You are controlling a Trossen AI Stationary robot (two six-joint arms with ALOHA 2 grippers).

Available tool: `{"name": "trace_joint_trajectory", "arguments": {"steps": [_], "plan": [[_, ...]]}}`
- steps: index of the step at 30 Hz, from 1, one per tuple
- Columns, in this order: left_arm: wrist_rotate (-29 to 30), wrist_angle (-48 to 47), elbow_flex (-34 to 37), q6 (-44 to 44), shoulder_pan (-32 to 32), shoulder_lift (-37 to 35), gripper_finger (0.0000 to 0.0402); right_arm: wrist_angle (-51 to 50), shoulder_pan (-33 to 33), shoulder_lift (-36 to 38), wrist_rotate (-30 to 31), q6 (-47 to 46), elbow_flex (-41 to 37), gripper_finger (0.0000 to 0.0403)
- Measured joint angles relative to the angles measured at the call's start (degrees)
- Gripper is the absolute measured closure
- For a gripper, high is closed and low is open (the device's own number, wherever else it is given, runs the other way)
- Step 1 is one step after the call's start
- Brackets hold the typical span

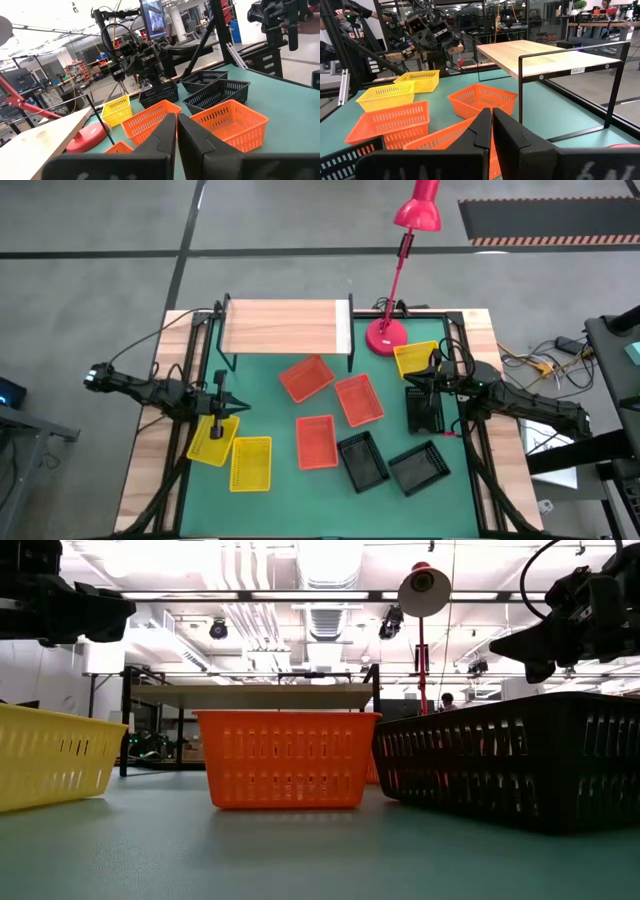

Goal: Stack baskets on shelf by color

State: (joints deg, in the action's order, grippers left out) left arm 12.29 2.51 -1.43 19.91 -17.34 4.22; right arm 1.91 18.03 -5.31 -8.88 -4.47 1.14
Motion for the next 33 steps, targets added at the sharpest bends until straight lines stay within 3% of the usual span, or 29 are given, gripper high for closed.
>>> {"name": "trace_joint_trajectory", "arguments": {"steps": [5, 7, 9, 12, 16, 19, 25, 33], "plan": [[0.0, 0.8, 0.0, 0.0, 0.0, 0.0, 0.0402, 0.3, 0.0, 0.0, 0.0, -0.4, 0.0, 0.0394], [-1.2, 4.2, 0.0, -4.5, 0.0, 0.0, 0.0402, 0.5, -0.2, 0.0, -0.7, -11.3, 0.0, 0.0394], [-4.2, 10.3, 0.0, -14.9, 0.0, 0.1, 0.0402, 0.5, -0.3, 0.0, -0.3, -27.2, 0.0, 0.0394], [-4.7, 22.2, 0.0, -22.2, 0.0, 0.1, 0.0402, 1.0, -0.2, -0.2, 3.6, -34.5, 0.0, 0.0394], [-4.7, 34.9, 0.0, -22.3, 0.0, 0.0, 0.0402, 4.5, -0.3, -0.5, 2.9, -26.0, 0.0, 0.0394], [-4.7, 39.2, 0.0, -22.5, 0.0, 0.0, 0.0402, 7.4, -0.3, -0.4, 3.0, -18.9, 0.0, 0.0394], [-4.7, 40.1, 0.0, -22.5, 0.0, 0.0, 0.0402, 9.5, -0.3, -0.4, 3.1, -9.5, 0.0, 0.0394], [-4.3, 40.4, 0.0, -21.6, 0.0, 0.0, 0.0402, 13.8, -0.3, -0.5, 5.5, -5.8, 0.0, 0.0394]]}}
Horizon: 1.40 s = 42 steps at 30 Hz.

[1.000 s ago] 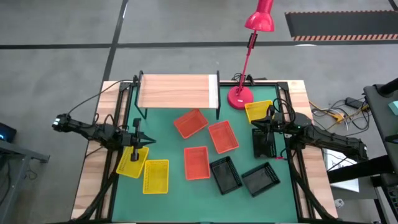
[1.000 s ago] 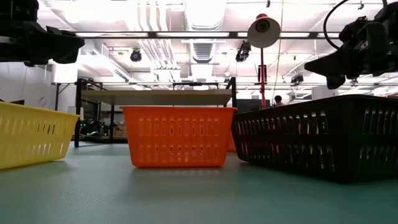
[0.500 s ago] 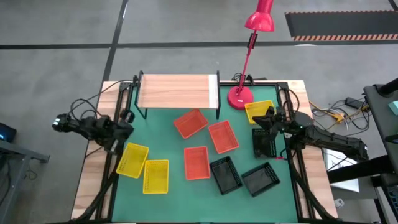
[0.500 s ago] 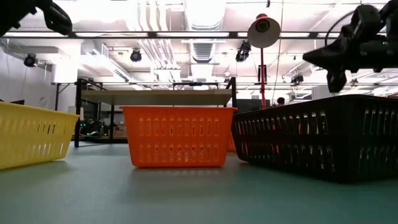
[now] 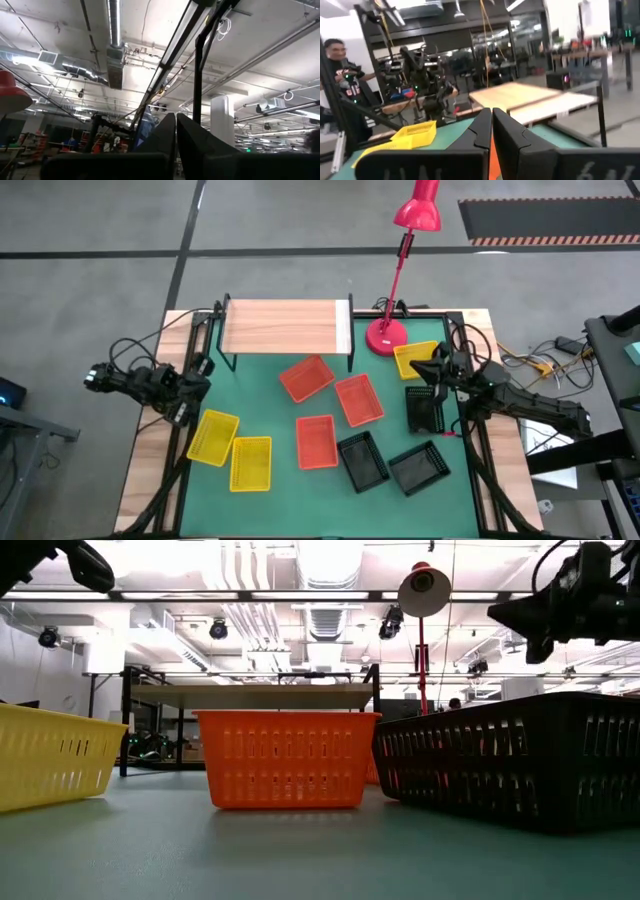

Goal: Stack baskets on shelf by color
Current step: Put the bottom right yellow bin on the shelf

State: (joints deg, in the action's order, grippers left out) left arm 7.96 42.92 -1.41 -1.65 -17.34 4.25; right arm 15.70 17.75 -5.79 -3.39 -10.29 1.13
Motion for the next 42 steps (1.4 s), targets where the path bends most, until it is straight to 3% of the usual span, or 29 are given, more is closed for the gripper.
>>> {"name": "trace_joint_trajectory", "arguments": {"steps": [3, 10, 18, 23, 28, 35, 39, 42], "plan": [[4.9, 2.1, 0.0, 4.3, 0.0, 0.1, 0.0402, 3.4, -0.1, 0.0, -2.1, 3.4, 0.0, 0.0394], [13.8, 1.7, -2.1, 3.2, 0.0, 6.7, 0.0402, 15.2, -0.2, -0.5, -9.3, 9.8, 0.0, 0.0394], [16.3, 1.6, -7.9, -2.8, 0.0, 21.9, 0.0402, 21.2, -0.4, -2.1, -10.7, 17.7, 0.0, 0.0394], [16.9, 1.9, -12.6, -4.1, 0.0, 32.2, 0.0402, 30.1, -1.3, -7.6, -10.9, 21.9, 0.0, 0.0394], [22.3, 1.0, -21.4, -4.0, 0.1, 45.1, 0.0402, 35.9, -1.3, -13.1, -12.2, 22.4, 0.0, 0.0394], [22.5, -9.3, -35.2, -7.9, -0.4, 59.4, 0.0402, 36.9, -1.3, -15.3, -12.1, 22.8, 0.0, 0.0394], [22.3, -22.9, -42.9, -11.6, -1.5, 64.9, 0.0402, 36.9, -1.3, -15.3, -12.1, 22.3, 0.0, 0.0394], [22.3, -38.7, -49.8, -18.5, -3.0, 67.4, 0.0402, 36.9, -1.2, -15.3, -11.9, 22.3, 0.0, 0.0394]]}}
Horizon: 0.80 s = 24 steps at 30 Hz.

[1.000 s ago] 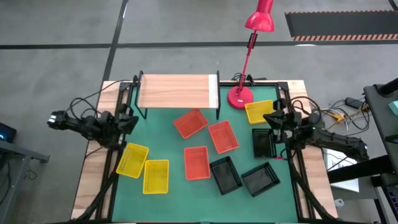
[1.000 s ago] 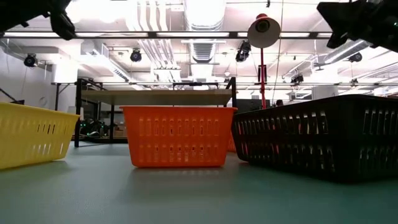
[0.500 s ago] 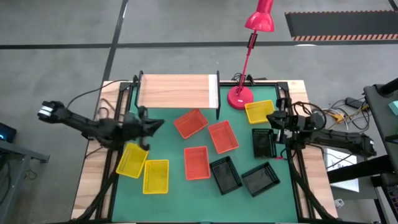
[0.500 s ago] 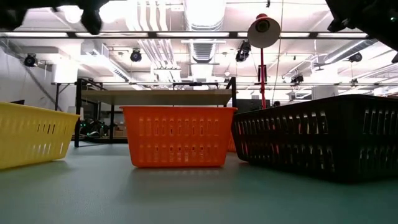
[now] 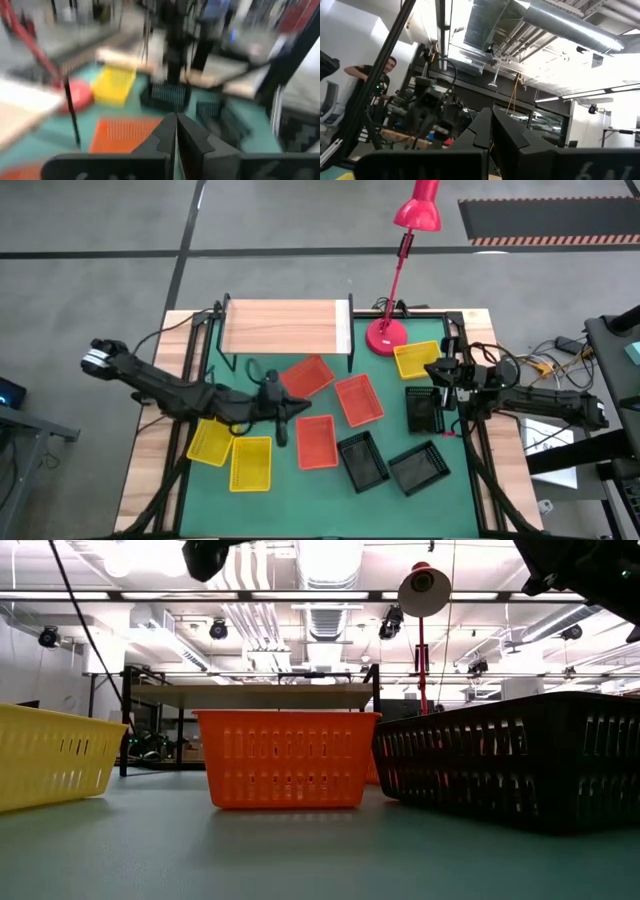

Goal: Stack baskets on shelf by color
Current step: Put the bottom right yellow bin on the shelf

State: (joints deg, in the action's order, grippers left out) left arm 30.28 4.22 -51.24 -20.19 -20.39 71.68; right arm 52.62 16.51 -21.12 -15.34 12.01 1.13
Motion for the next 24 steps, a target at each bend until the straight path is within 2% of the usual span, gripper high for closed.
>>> {"name": "trace_joint_trajectory", "arguments": {"steps": [4, 9, 12, 16, 19, 24], "plan": [[-2.6, -21.8, -9.4, -12.0, -3.0, 4.9, 0.0402, 0.0, 0.0, 0.0, 0.5, 0.0, 0.0, 0.0394], [-11.7, -43.5, -21.1, -27.4, -6.7, 11.3, 0.0402, -0.9, 0.0, 0.0, 1.1, -0.7, 0.0, 0.0394], [-18.2, -52.4, -26.6, -32.0, -8.8, 15.0, 0.0402, -1.2, 0.0, 0.0, 2.8, -0.7, 0.0, 0.0394], [-25.1, -58.9, -30.2, -32.2, -11.1, 18.5, 0.0402, -1.3, 0.0, 0.0, 3.2, -0.5, 0.0, 0.0394], [-30.0, -59.7, -30.2, -32.4, -11.9, 19.9, 0.0402, -1.8, 0.0, 0.0, 3.3, -0.5, 0.0, 0.0394], [-34.6, -59.8, -29.9, -37.6, -14.9, 22.1, 0.0402, -1.9, 0.0, 0.0, 3.2, 0.5, 0.0, 0.0394]]}}
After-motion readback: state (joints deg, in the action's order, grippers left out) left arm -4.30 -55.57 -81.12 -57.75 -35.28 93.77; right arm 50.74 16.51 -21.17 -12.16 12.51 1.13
